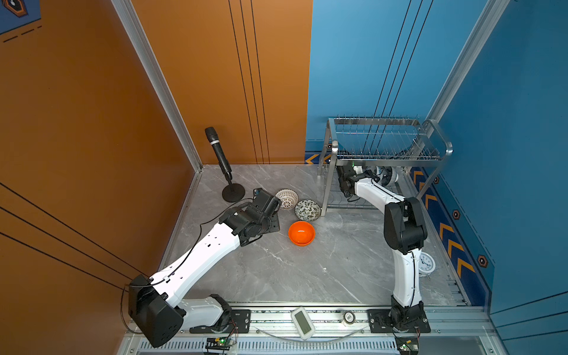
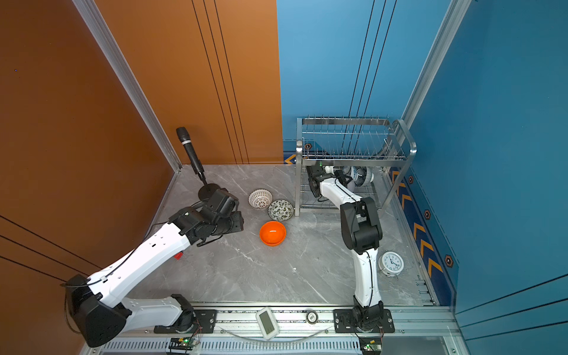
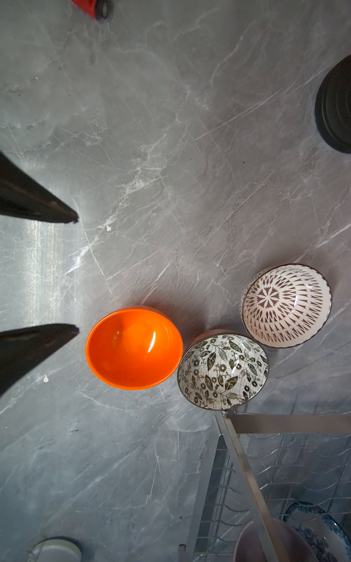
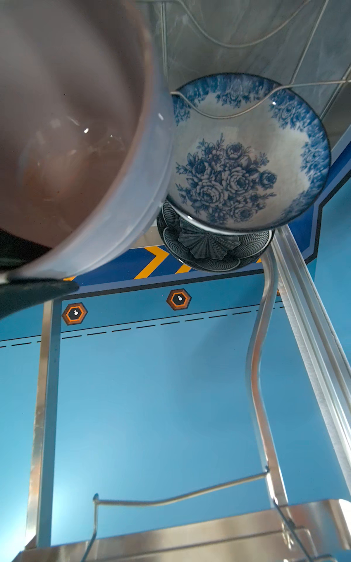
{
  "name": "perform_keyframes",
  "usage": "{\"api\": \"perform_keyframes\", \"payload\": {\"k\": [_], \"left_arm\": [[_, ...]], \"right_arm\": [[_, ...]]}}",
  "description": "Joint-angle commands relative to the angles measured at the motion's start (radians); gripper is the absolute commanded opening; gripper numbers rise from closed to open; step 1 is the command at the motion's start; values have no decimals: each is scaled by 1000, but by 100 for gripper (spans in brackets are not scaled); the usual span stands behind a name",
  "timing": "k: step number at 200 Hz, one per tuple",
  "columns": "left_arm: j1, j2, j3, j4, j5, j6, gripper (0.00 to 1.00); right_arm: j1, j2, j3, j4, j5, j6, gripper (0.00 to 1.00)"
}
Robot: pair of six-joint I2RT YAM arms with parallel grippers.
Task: Load bowls into a dish rack
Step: Place the bowl in the dish rack.
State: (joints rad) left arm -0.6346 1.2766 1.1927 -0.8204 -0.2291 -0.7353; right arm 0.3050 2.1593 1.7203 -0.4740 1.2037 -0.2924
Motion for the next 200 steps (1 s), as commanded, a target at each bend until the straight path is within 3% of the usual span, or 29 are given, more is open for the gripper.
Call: {"api": "perform_keyframes", "payload": {"k": [1, 200], "left_arm": [[9, 15, 27, -18, -21, -18, 55], [12, 72, 43, -19, -50, -58, 55]], "right_arm": [[-7, 14, 60, 72, 29, -66, 0], [-4, 184, 251, 416, 38, -404, 0]]}}
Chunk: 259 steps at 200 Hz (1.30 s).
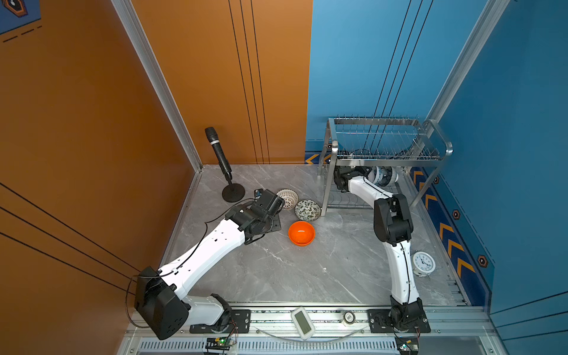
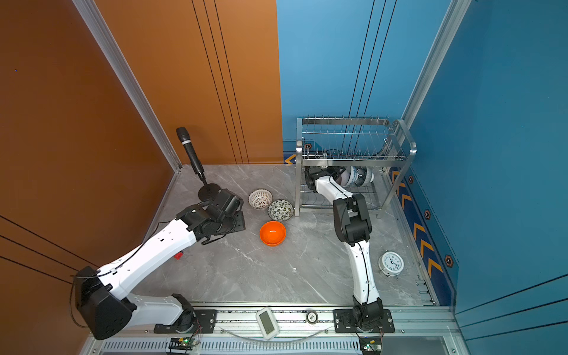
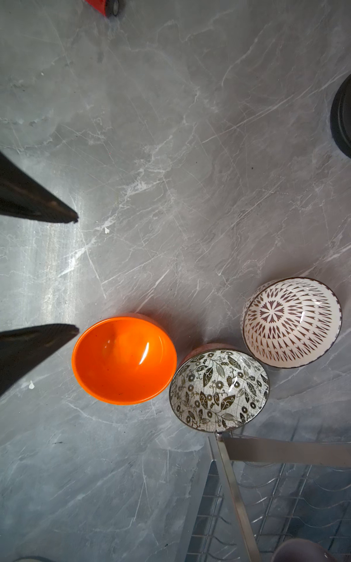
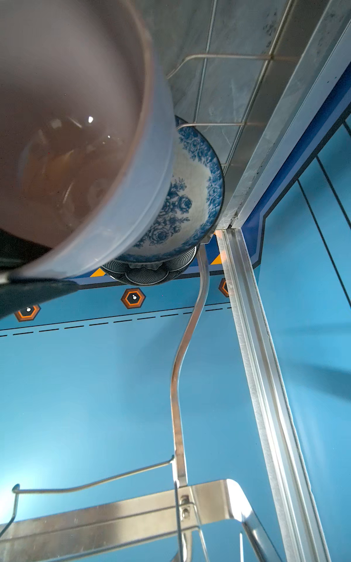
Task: Load bowls into a dish rack
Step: Place the bowl in the dish rack.
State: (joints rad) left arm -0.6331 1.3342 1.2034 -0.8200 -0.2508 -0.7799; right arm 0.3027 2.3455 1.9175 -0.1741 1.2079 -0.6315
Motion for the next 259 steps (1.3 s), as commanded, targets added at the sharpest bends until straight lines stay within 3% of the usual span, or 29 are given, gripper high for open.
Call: {"api": "perform_keyframes", "payload": {"k": [1, 41, 107, 191, 259], "left_arm": [[10, 15, 33, -18, -29, -13, 55], [11, 37, 47, -19, -33, -18, 55], [16, 79, 83, -19, -19, -1, 55], [22, 149, 150, -19, 0, 32, 55], [29, 195, 189, -18, 19, 52, 55]], "right_arm": [[-2, -1, 55, 118, 34, -66, 0], [1, 45, 67, 280, 52, -203, 0], [7, 109, 90, 448, 81, -321, 0], [2, 176, 118, 578, 102, -432, 0], [0, 193, 121, 586, 102, -441, 0]]}}
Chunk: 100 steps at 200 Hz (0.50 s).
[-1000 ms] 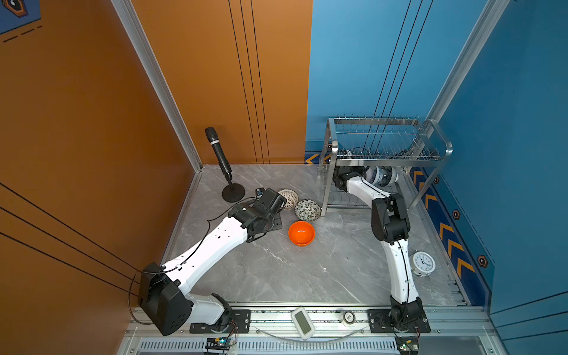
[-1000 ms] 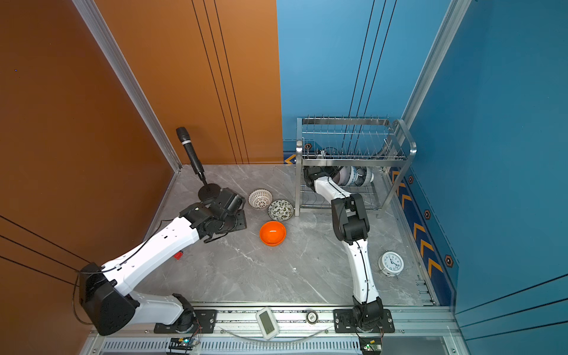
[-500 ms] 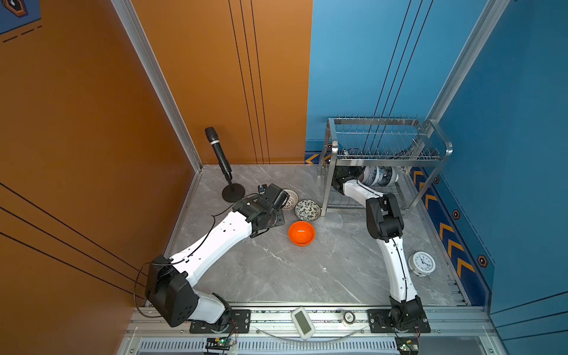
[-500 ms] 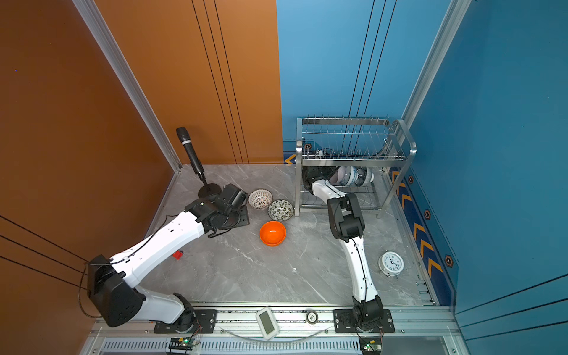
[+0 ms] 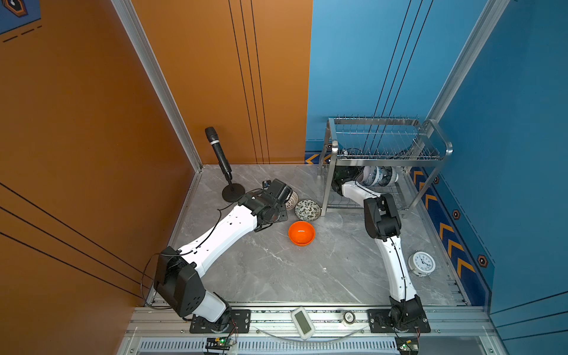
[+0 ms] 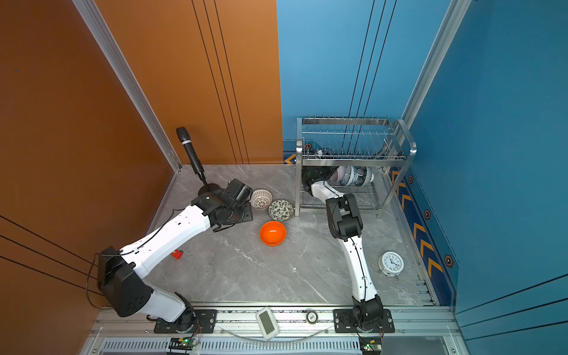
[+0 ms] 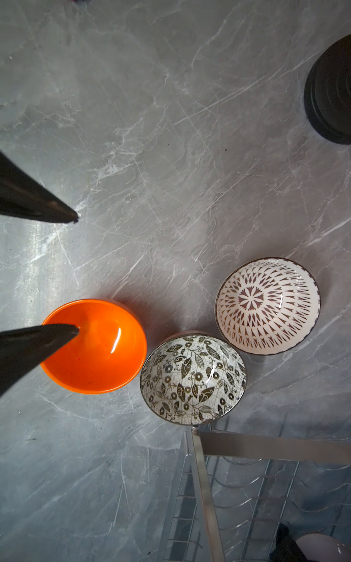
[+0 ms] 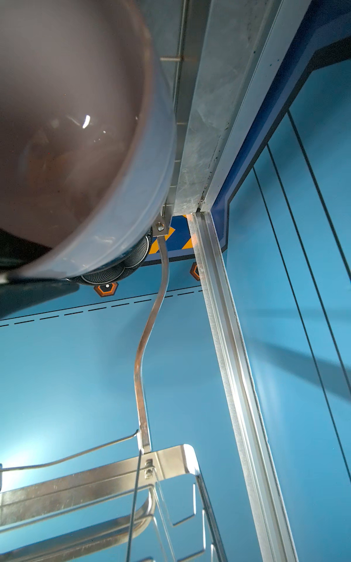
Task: Load bowls into a dish rack
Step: Place the bowl in the dish rack.
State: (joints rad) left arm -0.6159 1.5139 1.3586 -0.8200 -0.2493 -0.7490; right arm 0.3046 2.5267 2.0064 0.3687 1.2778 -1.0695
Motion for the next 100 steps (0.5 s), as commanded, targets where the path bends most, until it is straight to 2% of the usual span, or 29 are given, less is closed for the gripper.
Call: {"api": "perform_keyframes", "payload": {"k": [1, 100], "left_arm": [[12, 16, 34, -18, 18, 21, 55], [16, 27, 40, -19, 22, 20, 55]], "right_arm": [[-2, 12, 32, 43, 32, -2, 0], [-4, 41, 14, 40, 35, -13, 0]]}}
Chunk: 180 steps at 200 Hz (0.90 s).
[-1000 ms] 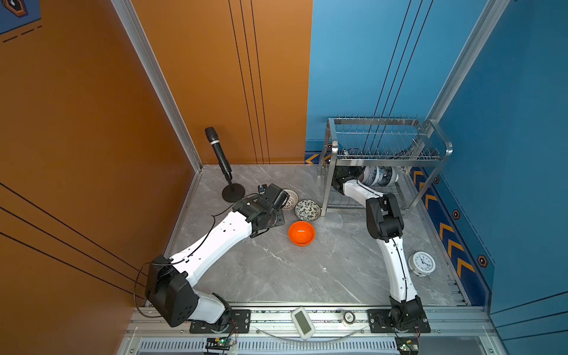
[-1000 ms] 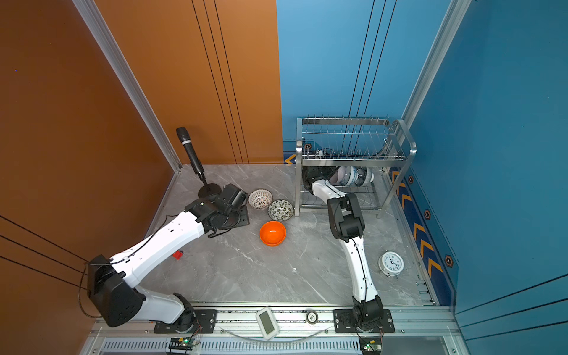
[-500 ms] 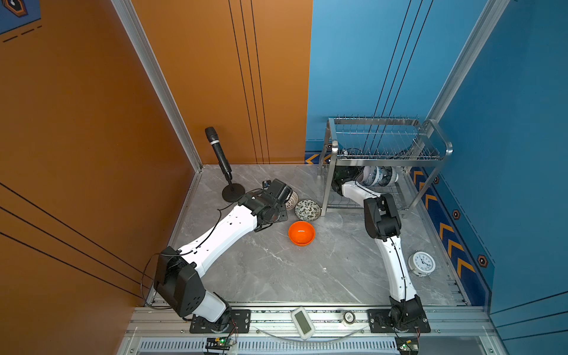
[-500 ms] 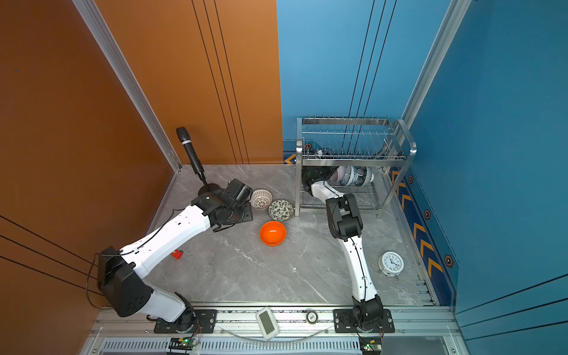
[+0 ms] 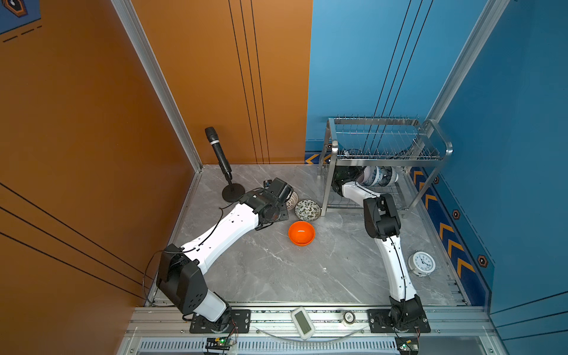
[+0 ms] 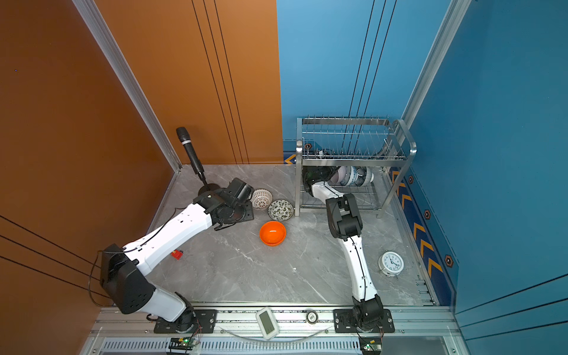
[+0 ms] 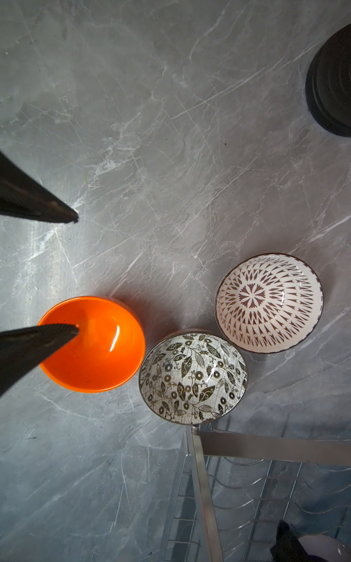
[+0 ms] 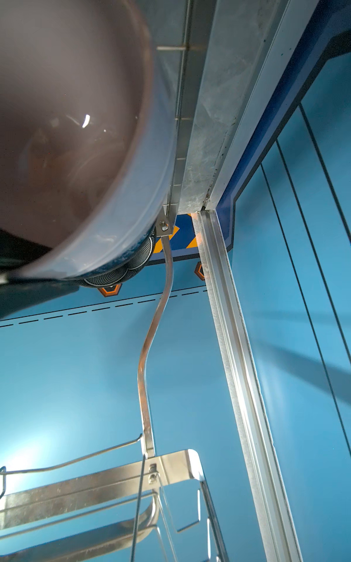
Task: Load bowls into a dish rack
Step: Place the bowl in the dish rack.
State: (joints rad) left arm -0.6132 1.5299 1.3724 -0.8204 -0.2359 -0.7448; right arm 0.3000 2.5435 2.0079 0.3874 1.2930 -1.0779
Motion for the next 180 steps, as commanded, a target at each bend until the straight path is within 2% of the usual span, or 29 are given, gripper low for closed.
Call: {"api": "perform_keyframes", "payload": {"k": [1, 80, 180], "left_arm": [[14, 12, 27, -19, 9, 16, 55], [17, 12, 24, -17, 7, 13, 55], [23, 11, 17, -17, 15, 17, 55]], "right_arm": [[1, 24, 12, 21, 20, -3, 0], [14, 32, 17, -36, 16, 41, 0], [30, 28, 50, -85, 8, 70, 11]]}}
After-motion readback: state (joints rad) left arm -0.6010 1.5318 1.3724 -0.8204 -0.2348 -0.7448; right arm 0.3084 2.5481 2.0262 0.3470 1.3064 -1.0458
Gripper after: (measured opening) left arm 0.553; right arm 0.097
